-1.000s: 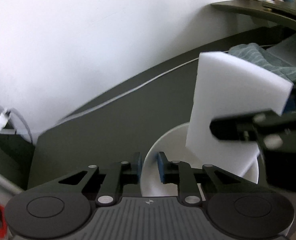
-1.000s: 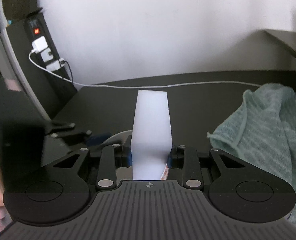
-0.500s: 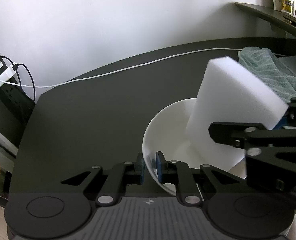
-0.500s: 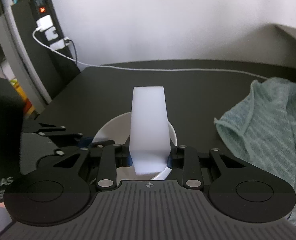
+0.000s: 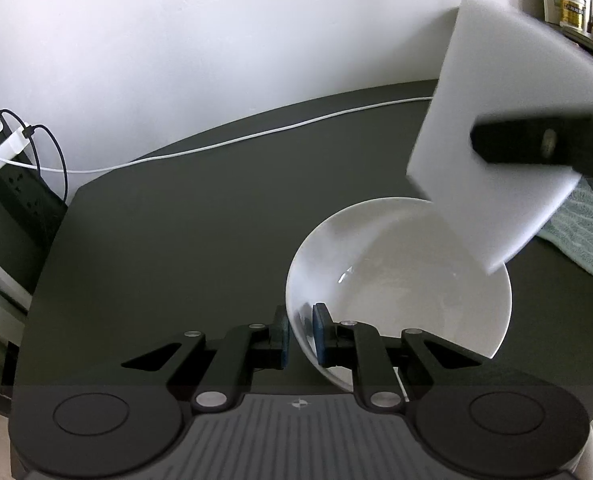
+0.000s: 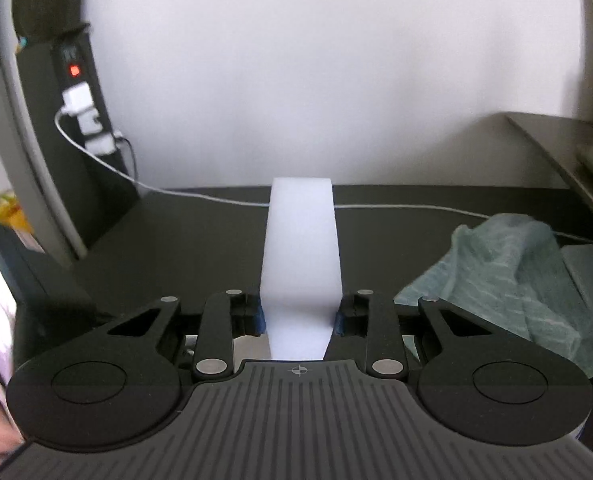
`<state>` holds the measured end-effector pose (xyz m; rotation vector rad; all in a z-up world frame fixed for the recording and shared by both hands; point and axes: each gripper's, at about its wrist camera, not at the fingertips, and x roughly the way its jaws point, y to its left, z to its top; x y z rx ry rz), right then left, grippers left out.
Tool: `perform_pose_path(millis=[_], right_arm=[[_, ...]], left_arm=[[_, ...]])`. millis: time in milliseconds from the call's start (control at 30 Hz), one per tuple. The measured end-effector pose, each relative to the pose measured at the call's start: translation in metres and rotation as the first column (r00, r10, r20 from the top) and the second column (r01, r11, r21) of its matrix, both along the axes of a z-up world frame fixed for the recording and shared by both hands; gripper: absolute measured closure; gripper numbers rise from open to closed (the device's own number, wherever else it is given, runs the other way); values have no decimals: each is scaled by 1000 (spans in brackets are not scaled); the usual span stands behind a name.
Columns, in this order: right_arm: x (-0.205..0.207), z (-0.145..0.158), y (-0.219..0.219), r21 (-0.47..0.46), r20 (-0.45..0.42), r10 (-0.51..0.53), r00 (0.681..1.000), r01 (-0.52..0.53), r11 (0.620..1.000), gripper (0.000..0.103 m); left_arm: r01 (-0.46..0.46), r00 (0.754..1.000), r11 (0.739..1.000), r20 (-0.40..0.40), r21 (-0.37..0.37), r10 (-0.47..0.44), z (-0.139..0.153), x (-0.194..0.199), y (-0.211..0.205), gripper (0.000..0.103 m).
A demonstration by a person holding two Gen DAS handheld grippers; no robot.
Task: Clean bowl
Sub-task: 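Lift the sponge out and press it back into the bowl while the left gripper holds the rim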
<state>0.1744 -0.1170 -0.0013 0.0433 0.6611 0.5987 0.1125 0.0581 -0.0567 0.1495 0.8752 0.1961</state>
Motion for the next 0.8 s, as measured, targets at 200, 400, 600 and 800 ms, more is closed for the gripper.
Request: perform_pose_path(millis=[200, 400, 600, 800], right_arm=[[12, -47, 35, -1, -164, 68, 984, -69, 998, 72], [6, -32, 12, -23, -84, -1, 996, -1, 1000, 71], [-2, -3, -20, 32, 3, -58, 998, 58, 998, 72], [1, -14, -18, 56, -57, -24, 998, 27, 998, 72]], left_arm=[[2, 1000, 1000, 3, 0, -2, -1, 0, 1, 86], [-6, 1000, 1000, 6, 0, 6, -1, 2, 1, 86], [-1, 999, 1000, 33, -6, 1, 3, 0, -3, 83], [110, 987, 988, 102, 107, -121, 12, 18, -11, 76]])
